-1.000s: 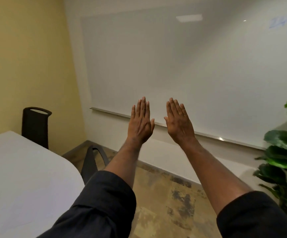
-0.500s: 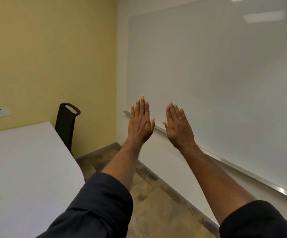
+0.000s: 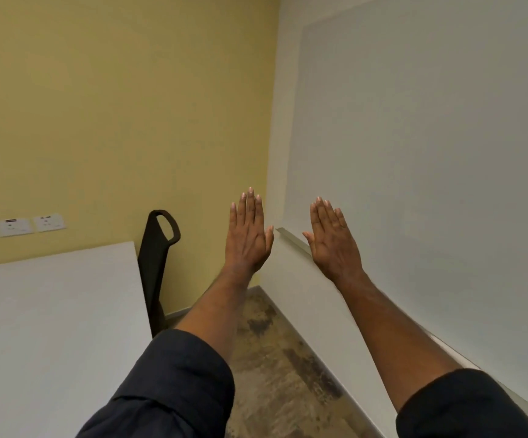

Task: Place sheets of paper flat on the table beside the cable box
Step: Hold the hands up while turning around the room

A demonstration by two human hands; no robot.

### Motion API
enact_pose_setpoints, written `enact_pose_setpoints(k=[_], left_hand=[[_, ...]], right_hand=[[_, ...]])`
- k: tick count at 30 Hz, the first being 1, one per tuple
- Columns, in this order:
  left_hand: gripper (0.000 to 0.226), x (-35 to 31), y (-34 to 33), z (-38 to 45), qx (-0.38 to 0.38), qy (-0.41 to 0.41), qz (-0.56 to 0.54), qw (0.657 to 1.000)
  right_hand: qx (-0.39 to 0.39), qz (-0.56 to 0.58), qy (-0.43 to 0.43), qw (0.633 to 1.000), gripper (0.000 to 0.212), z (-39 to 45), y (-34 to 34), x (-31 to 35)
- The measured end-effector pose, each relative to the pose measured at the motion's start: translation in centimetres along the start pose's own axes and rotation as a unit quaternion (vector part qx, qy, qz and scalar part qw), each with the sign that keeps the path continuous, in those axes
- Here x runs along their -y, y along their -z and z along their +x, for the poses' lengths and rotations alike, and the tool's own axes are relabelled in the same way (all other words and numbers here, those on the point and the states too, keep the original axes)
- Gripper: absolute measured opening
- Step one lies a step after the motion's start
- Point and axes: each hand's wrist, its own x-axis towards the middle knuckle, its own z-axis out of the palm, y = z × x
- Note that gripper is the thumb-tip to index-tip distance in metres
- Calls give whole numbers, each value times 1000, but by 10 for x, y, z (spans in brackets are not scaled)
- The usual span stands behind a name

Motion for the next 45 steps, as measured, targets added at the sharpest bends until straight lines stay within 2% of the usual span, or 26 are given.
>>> enact_pose_setpoints(k=[5, 9, 11, 12, 15, 17, 18, 20, 21, 23, 24, 26, 33, 39, 45], left_hand=[[72, 67, -76, 71, 13, 55, 59, 997], [71, 98, -110, 101, 3, 92, 66, 994], [72, 126, -132, 122, 18, 126, 109, 986], [72, 127, -134, 124, 1, 128, 87, 988], [72, 161, -145, 143, 8, 162, 114, 980], [70, 203, -150, 151, 19, 190, 139, 972], [69, 204, -151, 153, -1, 185, 119, 976], [68, 256, -155, 151, -4, 217, 138, 966], [68, 259, -156, 150, -23, 224, 118, 967], [67, 320, -159, 141, -29, 257, 156, 953], [67, 327, -157, 139, -40, 264, 148, 952], [67, 390, -159, 130, -35, 293, 187, 937], [67, 519, -128, 102, -48, 360, 234, 902], [66, 594, -83, 42, -55, 443, 280, 850], [69, 636, -68, -22, -31, 523, 340, 781]], right_hand=[[3, 53, 58, 997, 66, 106, -115, -1], [6, 91, 95, 991, 67, 161, -169, 7], [9, 129, 137, 982, 69, 211, -215, 18], [8, 126, 137, 982, 70, 214, -215, 19], [9, 165, 170, 971, 72, 263, -245, 46], [3, 197, 220, 955, 73, 306, -274, 86], [-2, 194, 222, 956, 73, 307, -271, 88], [-5, 226, 261, 938, 72, 347, -300, 139], [-6, 230, 256, 939, 71, 348, -299, 140], [-5, 256, 287, 923, 71, 381, -325, 197], [-9, 261, 291, 920, 73, 383, -325, 201], [-2, 272, 326, 905, 76, 411, -350, 263], [-12, 327, 385, 863, 76, 477, -370, 407], [-12, 399, 457, 795, 74, 496, -368, 534], [-12, 441, 542, 716, 69, 481, -372, 653]])
